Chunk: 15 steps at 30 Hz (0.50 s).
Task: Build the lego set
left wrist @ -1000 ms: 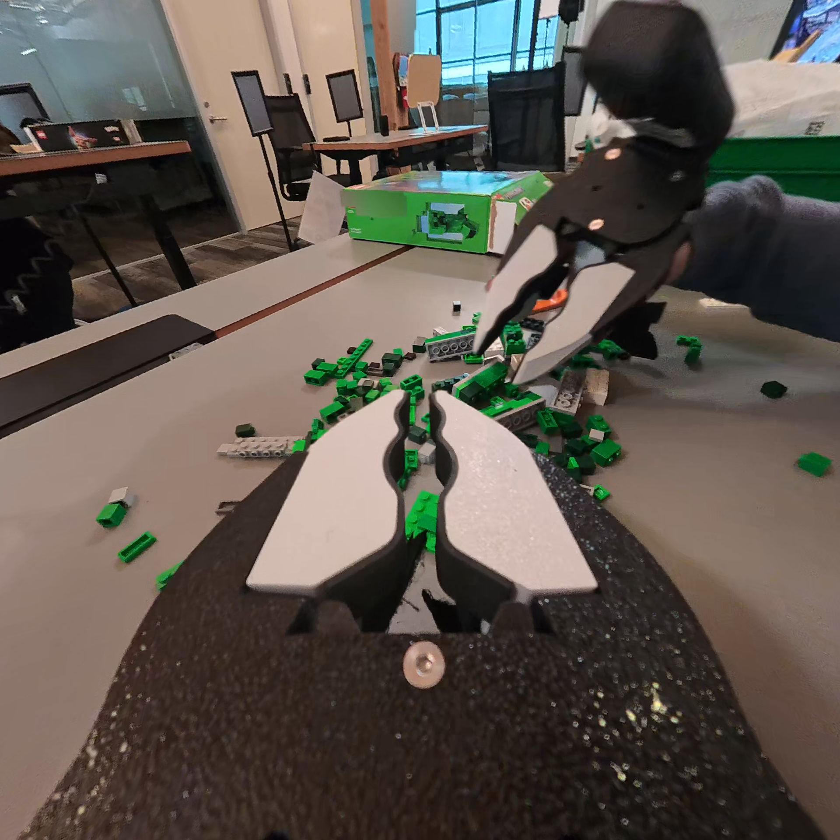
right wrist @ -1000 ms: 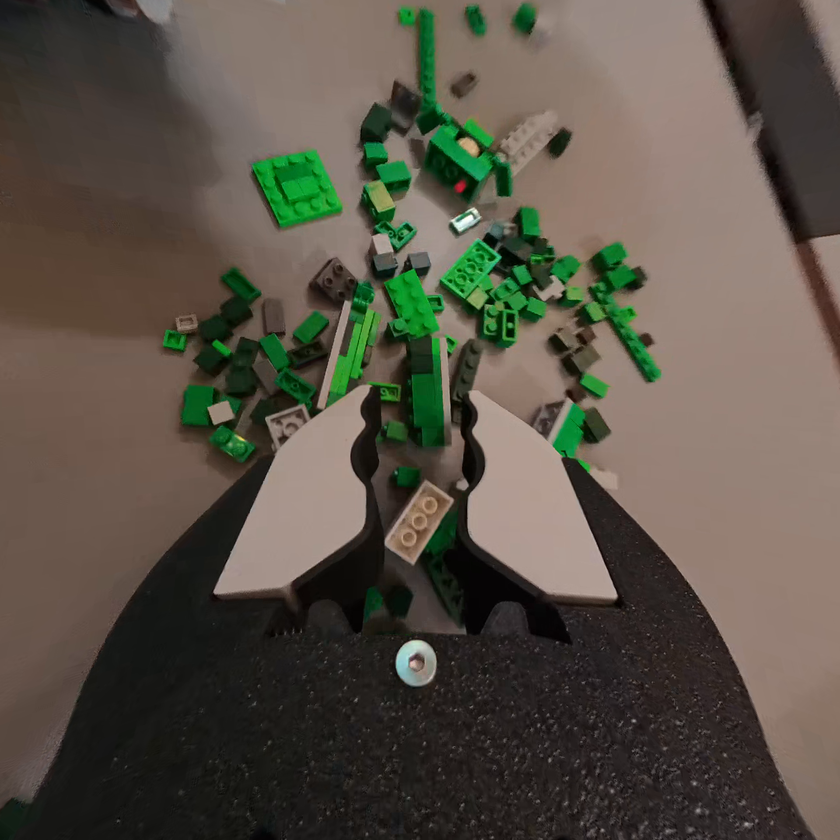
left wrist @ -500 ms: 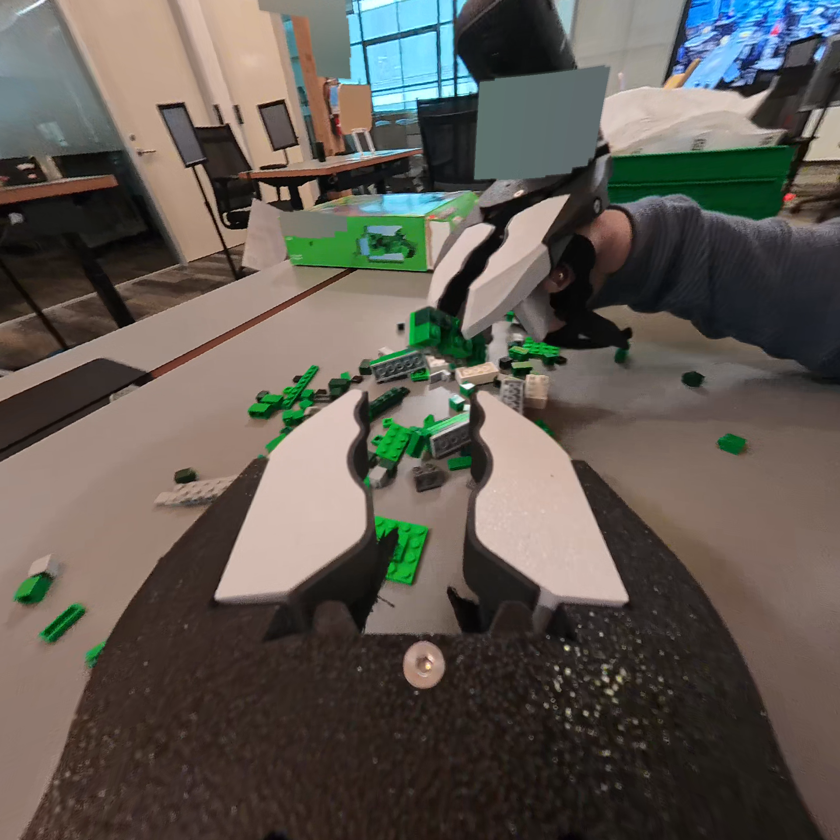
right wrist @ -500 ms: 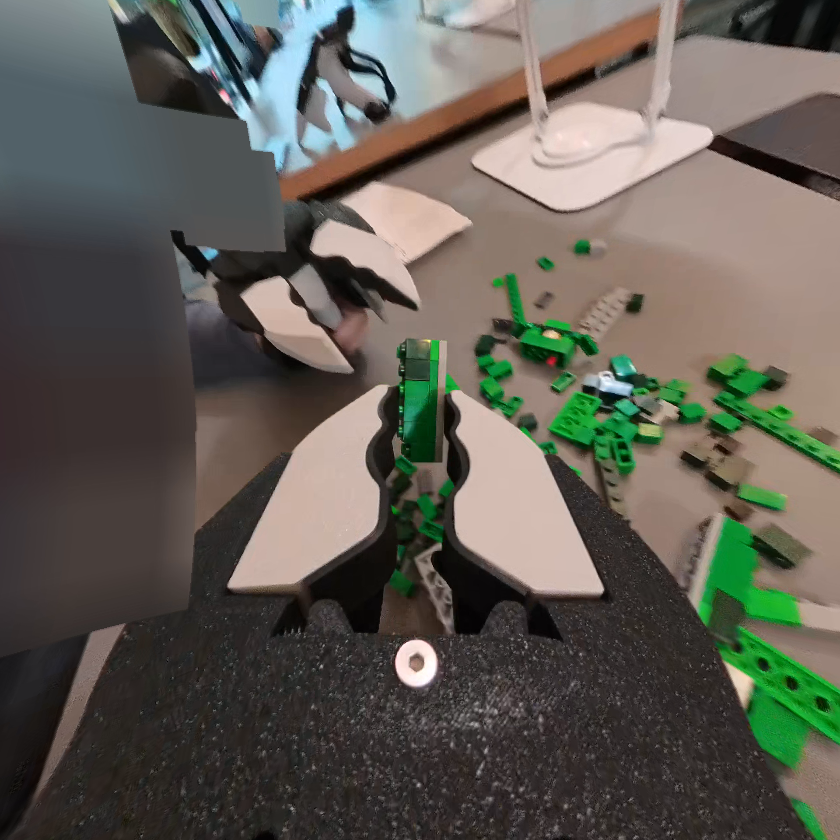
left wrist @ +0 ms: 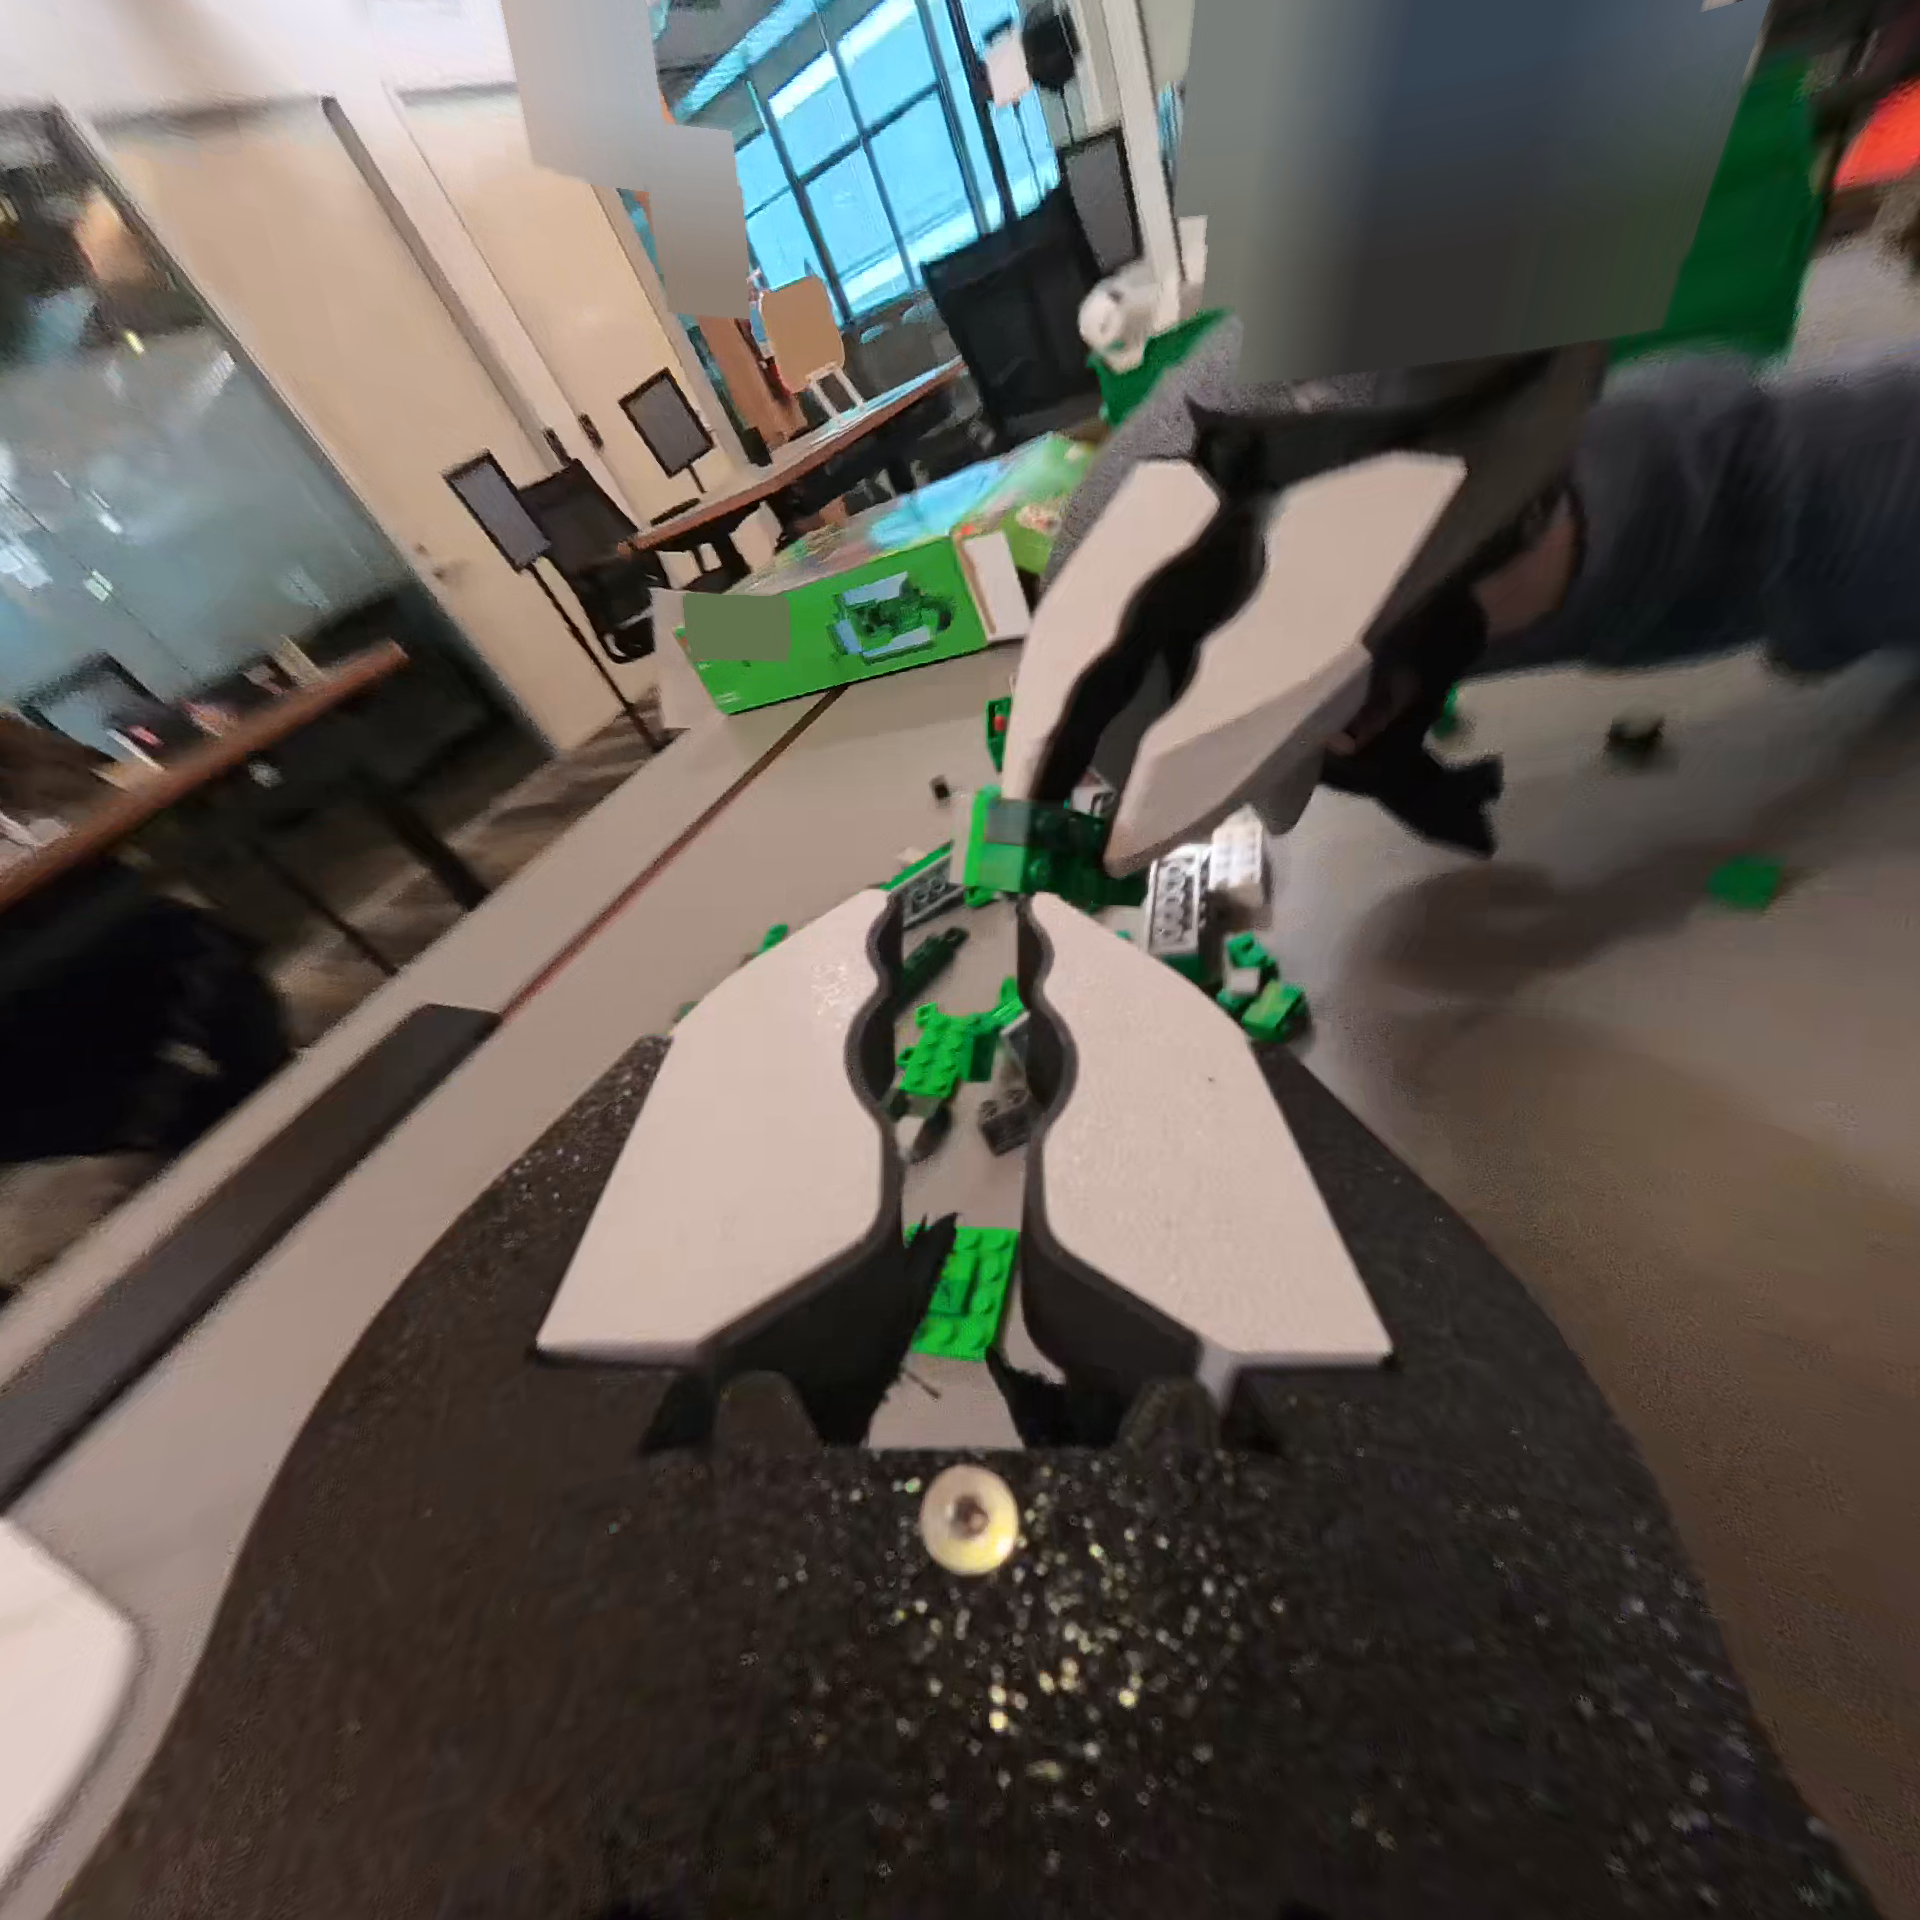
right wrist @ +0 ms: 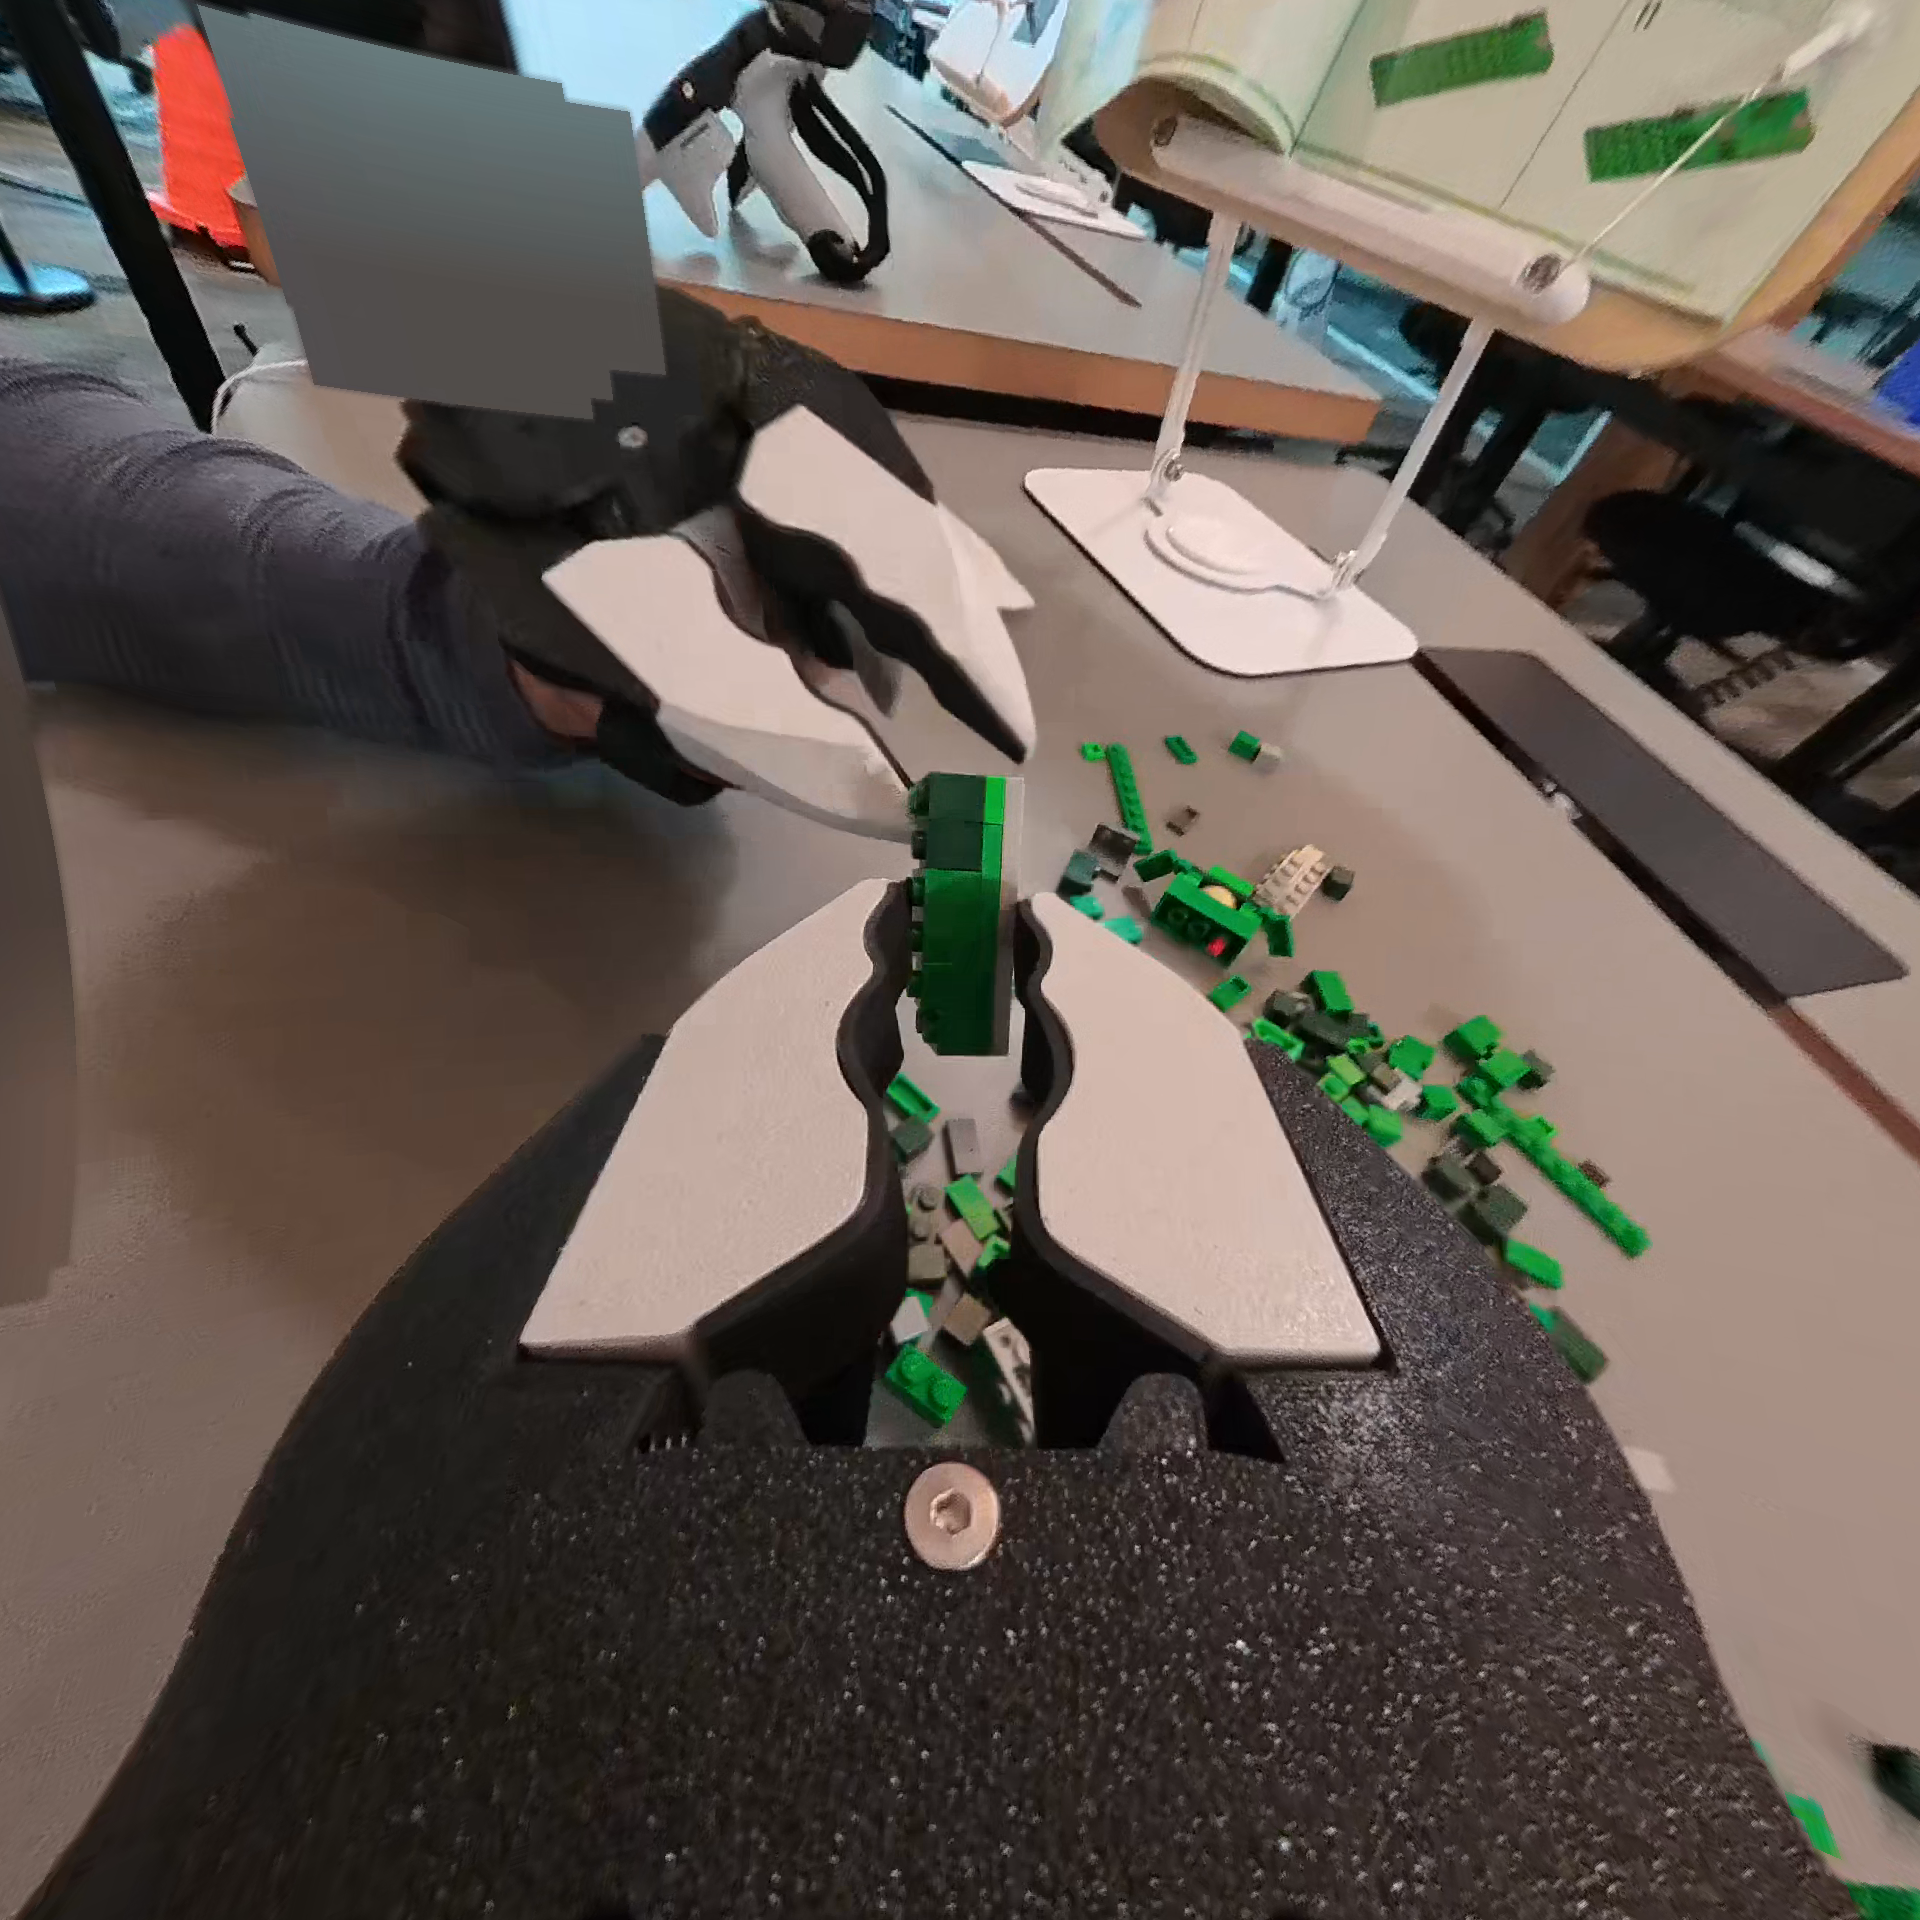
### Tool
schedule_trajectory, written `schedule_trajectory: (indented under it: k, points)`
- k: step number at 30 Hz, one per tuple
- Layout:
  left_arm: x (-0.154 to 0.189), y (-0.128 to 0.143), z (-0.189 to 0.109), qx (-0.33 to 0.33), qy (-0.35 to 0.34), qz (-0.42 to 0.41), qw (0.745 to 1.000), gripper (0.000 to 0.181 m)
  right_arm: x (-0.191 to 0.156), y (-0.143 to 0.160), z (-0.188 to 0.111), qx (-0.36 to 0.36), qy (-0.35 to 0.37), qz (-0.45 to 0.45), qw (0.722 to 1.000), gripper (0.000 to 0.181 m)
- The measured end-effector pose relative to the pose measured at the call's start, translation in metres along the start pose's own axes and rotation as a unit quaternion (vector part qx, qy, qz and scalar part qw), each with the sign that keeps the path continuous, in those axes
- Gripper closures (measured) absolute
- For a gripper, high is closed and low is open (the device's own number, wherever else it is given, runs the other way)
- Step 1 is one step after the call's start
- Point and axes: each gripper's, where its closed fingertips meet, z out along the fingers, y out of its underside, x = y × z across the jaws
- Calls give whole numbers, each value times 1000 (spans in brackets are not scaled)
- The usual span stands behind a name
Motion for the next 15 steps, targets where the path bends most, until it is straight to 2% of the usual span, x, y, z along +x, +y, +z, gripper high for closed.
schedule_trajectory:
  k: [3, 11, 15]
  points:
    - [11, 6, 5, -28, 4, 64, 998, 162, 0, 9, 3, -29, -2, 29, 999, 162]
    - [13, 16, 9, -60, -3, 73, 995, 163, 2, 18, 6, -71, 12, 65, 995, 162]
    - [13, 18, 10, -71, -15, 112, 991, 169, 0, 23, 7, -77, -8, 113, 991, 163]
